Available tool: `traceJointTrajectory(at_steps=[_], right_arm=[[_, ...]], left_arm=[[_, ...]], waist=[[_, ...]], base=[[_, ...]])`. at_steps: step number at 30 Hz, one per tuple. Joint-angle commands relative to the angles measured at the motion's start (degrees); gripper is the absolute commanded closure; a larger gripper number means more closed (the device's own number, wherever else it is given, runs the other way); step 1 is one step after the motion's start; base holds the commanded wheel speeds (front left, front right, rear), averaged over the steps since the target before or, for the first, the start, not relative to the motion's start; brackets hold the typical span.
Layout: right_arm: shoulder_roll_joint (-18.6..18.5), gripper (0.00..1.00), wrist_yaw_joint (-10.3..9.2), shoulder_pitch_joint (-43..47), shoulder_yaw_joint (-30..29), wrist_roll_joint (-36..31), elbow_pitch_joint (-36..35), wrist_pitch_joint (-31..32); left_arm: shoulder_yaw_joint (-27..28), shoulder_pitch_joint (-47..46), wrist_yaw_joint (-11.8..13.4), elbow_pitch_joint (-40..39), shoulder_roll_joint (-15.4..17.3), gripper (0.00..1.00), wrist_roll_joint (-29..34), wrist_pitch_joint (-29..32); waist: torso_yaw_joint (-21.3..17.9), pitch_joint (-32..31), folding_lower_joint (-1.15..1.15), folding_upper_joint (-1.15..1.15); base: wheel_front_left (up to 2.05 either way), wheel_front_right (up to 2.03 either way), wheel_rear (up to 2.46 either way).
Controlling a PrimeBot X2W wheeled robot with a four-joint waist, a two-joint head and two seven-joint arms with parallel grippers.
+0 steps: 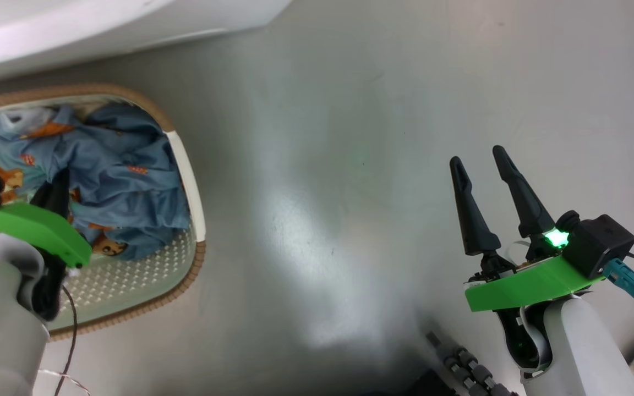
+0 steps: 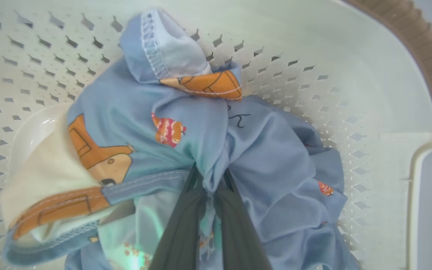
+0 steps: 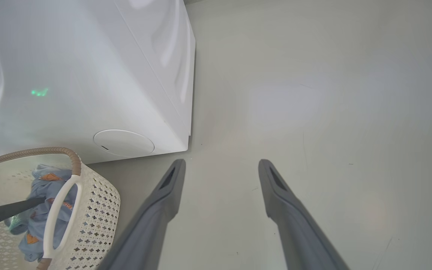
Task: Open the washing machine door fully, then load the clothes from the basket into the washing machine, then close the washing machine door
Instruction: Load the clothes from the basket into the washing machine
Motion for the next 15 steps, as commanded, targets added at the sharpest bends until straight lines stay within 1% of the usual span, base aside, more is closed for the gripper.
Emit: traceJointTrajectory(at_steps=[1, 10, 13, 15], right_arm=[[-0.1, 0.0, 0.35, 1.5, 0.7, -0.4, -0.7, -0.7], [-0.1, 0.0, 0.35, 2.1, -0.1, -1.9, 0.2, -0.7], [-0.1, 0.0, 0.35, 2.4, -0.5, -2.5, 0.5, -0.7], [-0.1, 0.0, 0.35, 2.8, -0.8, -2.9, 0.6, -0.7]], left_arm=[[0.8, 2.3, -0.2, -0.3, 1.9, 1.0, -0.5, -1.7], [-1.7, 7.1, -0.2, -2.7, 0.4, 1.0, -2.8, -6.8], [-1.5, 8.7, -0.2, -4.3, 0.3, 1.0, -2.4, -7.4], [-0.2, 9.6, -0.2, -6.2, 0.4, 1.0, -1.2, -7.4]], waist=[[1.3, -2.4, 0.0, 0.0], [4.5, -10.0, 0.0, 0.0], [5.5, -12.8, 0.0, 0.0], [6.2, -14.5, 0.0, 0.0]], base=[[0.0, 0.0, 0.0], [0.0, 0.0, 0.0], [0.0, 0.0, 0.0], [0.0, 0.0, 0.0]])
